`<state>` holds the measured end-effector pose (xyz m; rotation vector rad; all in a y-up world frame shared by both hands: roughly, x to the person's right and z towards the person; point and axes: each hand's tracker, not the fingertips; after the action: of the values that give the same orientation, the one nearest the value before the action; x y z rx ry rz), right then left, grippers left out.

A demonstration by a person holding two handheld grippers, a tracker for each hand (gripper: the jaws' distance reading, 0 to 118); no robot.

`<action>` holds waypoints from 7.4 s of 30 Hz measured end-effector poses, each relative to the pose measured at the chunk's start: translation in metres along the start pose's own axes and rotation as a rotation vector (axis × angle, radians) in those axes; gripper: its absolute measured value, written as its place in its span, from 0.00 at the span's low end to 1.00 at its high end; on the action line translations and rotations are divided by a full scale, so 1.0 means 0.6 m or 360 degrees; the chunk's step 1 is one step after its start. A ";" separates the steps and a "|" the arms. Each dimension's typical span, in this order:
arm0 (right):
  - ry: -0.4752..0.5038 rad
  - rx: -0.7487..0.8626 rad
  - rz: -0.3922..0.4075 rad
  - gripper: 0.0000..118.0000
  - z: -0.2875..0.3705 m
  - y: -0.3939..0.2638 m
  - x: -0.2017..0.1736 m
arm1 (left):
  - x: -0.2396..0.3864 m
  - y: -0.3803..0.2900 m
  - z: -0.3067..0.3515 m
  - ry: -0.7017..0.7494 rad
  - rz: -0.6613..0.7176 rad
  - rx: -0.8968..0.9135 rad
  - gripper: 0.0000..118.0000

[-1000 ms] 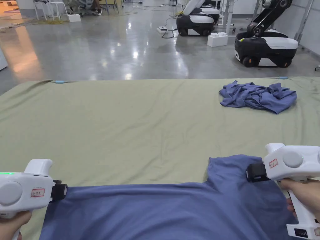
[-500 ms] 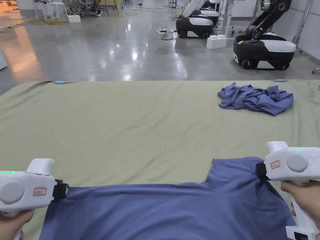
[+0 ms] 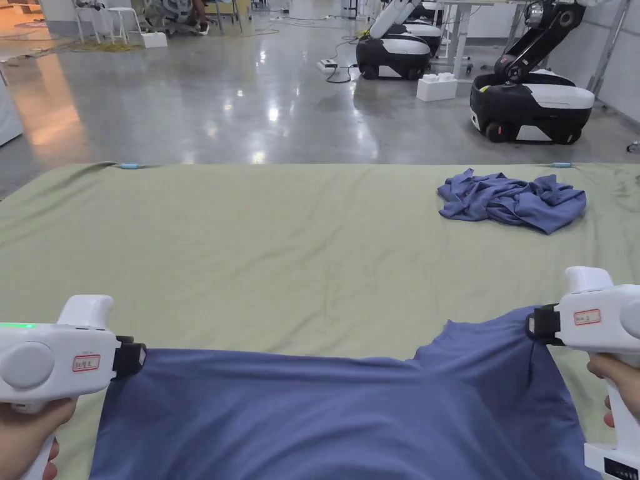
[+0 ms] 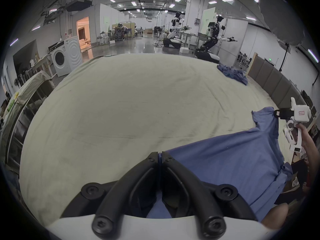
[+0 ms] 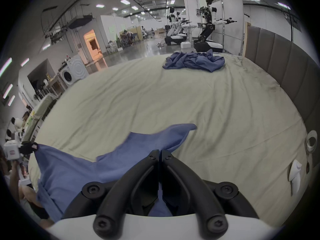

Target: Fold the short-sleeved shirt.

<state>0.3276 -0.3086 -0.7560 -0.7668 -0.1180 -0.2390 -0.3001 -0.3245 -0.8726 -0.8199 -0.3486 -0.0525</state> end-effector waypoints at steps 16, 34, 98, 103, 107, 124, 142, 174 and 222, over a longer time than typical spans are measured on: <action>0.0156 0.0235 0.0030 0.04 0.308 -0.156 -0.003 | -0.005 -0.088 0.207 -0.0087 -0.0082 0.0130 0.02; 0.0026 0.0058 -0.0015 0.04 0.327 -0.383 -0.016 | -0.027 -0.342 0.205 -0.0061 0.0015 0.0007 0.02; 0.0030 0.0462 0.0149 0.02 0.417 -0.345 -0.170 | -0.158 -0.348 0.107 -0.1003 0.0993 -0.0125 1.00; 0.0053 0.0452 0.0162 0.02 0.415 -0.344 -0.178 | -0.139 -0.343 0.095 -0.1093 0.1072 -0.0082 1.00; 0.0050 0.0452 0.0160 0.02 0.412 -0.339 -0.176 | -0.108 -0.337 0.071 -0.1150 0.0999 -0.0155 1.00; 0.0084 0.0406 0.0148 0.02 0.396 -0.339 -0.178 | -0.068 -0.333 0.066 -0.1174 0.0964 -0.0392 0.09; 0.0102 0.0415 0.0134 0.02 0.408 -0.345 -0.158 | -0.197 -0.255 0.194 -0.0926 0.0953 -0.0169 0.09; 0.0136 0.0458 -0.0005 0.02 0.439 -0.374 -0.126 | 0.203 -0.200 0.075 -0.1008 0.0539 -0.0462 0.09; 0.0200 0.0436 -0.0065 0.02 0.435 -0.374 -0.121 | 0.326 -0.278 0.074 -0.0303 -0.0304 -0.0064 0.00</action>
<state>0.1952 -0.2702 -0.4324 -0.4762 -0.0461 -0.3019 -0.1582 -0.3895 -0.6633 -0.8313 -0.6067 -0.1611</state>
